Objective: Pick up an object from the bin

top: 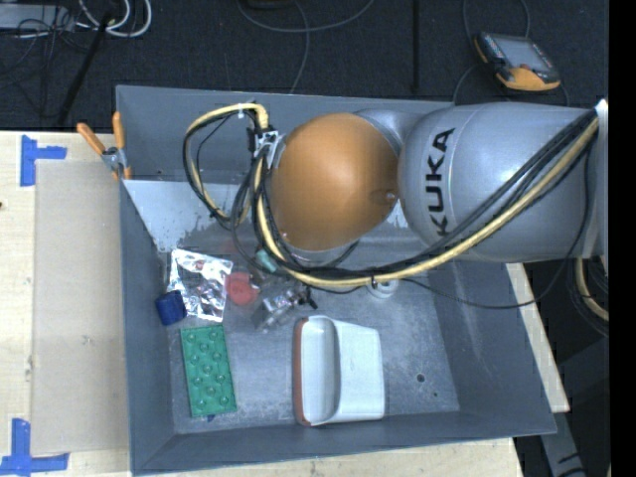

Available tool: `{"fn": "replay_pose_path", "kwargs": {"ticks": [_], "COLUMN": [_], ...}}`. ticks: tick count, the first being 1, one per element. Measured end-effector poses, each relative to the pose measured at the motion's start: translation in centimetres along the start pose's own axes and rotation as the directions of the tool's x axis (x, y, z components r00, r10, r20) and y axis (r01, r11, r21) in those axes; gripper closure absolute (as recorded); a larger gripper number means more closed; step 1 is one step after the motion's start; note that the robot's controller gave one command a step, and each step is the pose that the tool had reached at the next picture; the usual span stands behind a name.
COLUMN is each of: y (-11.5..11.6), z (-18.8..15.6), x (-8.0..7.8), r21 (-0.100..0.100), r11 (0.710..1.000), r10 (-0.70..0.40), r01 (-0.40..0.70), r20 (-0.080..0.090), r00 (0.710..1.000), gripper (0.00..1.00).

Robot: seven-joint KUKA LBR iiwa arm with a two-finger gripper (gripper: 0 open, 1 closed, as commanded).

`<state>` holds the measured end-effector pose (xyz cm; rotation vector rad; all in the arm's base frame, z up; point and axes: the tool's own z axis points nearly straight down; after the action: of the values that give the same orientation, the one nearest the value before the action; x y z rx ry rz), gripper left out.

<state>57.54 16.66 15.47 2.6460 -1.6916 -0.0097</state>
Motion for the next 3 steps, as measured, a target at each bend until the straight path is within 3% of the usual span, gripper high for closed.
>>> {"fn": "replay_pose_path", "kwargs": {"ticks": [1,2,3], "y": [-1.0,-0.9,8.0], "z": [-7.5,-7.1,-0.9], "x": [2.1,2.0,4.3], "r21": [0.011,0.004,-0.008], "r11": [0.997,0.997,0.93], "r10": [-0.077,-0.074,-0.368], "r01": [0.077,0.074,0.368], "r20": [-0.005,-0.001,0.001], "r00": [0.997,0.997,0.93], "gripper": [1.0,0.0,0.0]}}
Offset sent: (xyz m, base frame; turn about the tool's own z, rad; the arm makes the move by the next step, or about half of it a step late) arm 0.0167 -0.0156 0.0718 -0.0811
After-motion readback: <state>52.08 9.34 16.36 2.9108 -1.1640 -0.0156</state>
